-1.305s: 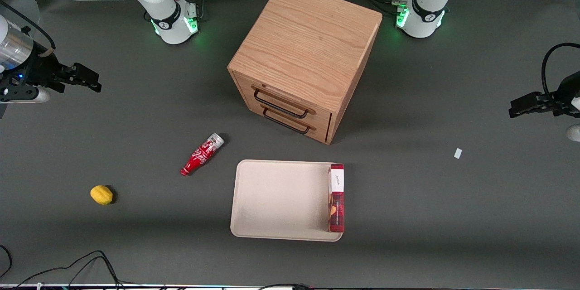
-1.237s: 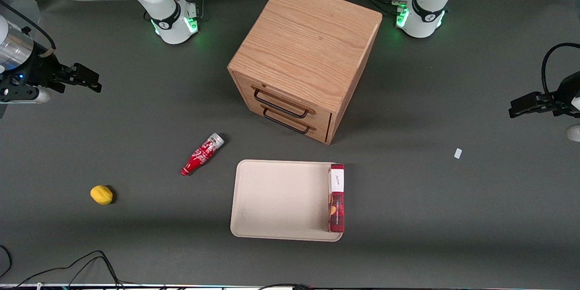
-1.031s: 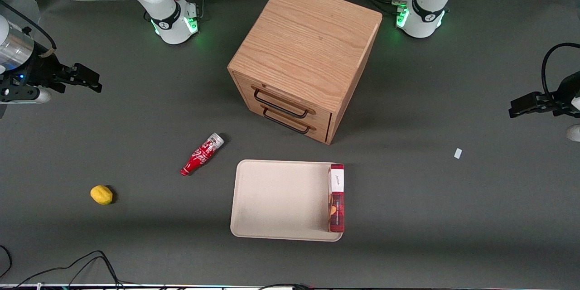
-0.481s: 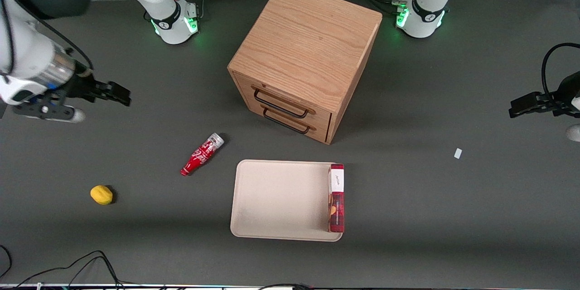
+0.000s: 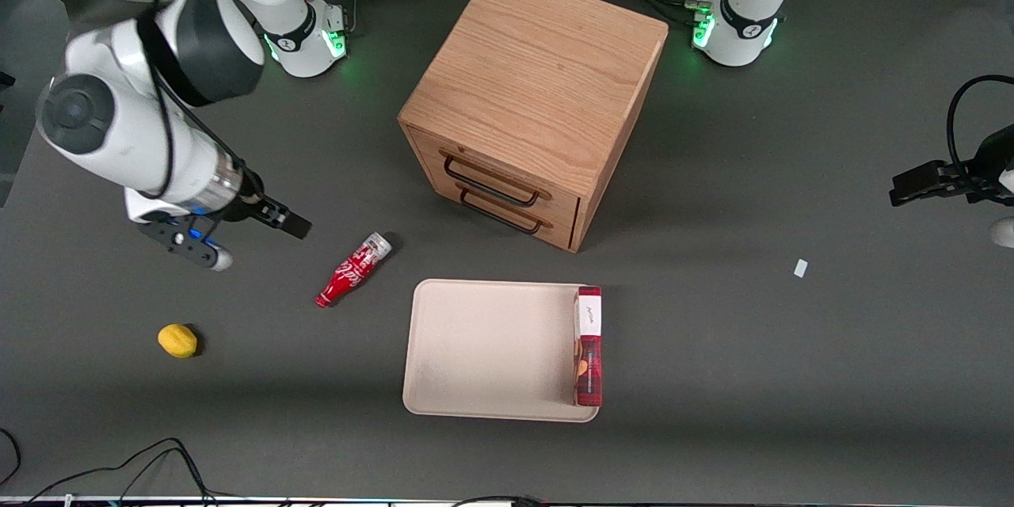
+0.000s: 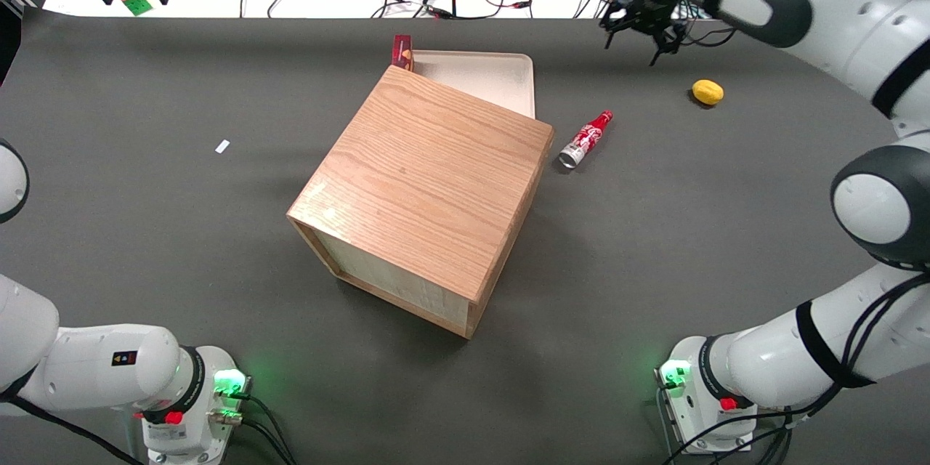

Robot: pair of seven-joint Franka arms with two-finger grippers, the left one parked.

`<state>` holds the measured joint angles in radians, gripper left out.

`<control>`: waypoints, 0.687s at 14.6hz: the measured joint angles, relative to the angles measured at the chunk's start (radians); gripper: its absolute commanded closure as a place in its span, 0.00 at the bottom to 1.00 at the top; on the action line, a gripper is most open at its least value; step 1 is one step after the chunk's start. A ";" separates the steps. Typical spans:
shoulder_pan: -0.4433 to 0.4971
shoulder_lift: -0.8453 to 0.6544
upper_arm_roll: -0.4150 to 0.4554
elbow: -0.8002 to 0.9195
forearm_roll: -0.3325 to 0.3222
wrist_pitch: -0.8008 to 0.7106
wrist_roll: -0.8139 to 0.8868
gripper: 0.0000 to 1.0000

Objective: Place coke bottle on tray
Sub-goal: 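Move the right gripper down over the red Coca-Cola bottle, then close the right gripper on the bottle's body and lift it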

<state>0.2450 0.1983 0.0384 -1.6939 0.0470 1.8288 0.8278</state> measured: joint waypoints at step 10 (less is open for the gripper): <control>0.013 0.168 0.022 -0.211 0.000 0.373 0.219 0.00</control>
<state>0.2580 0.3665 0.0604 -1.9051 0.0470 2.2018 1.0466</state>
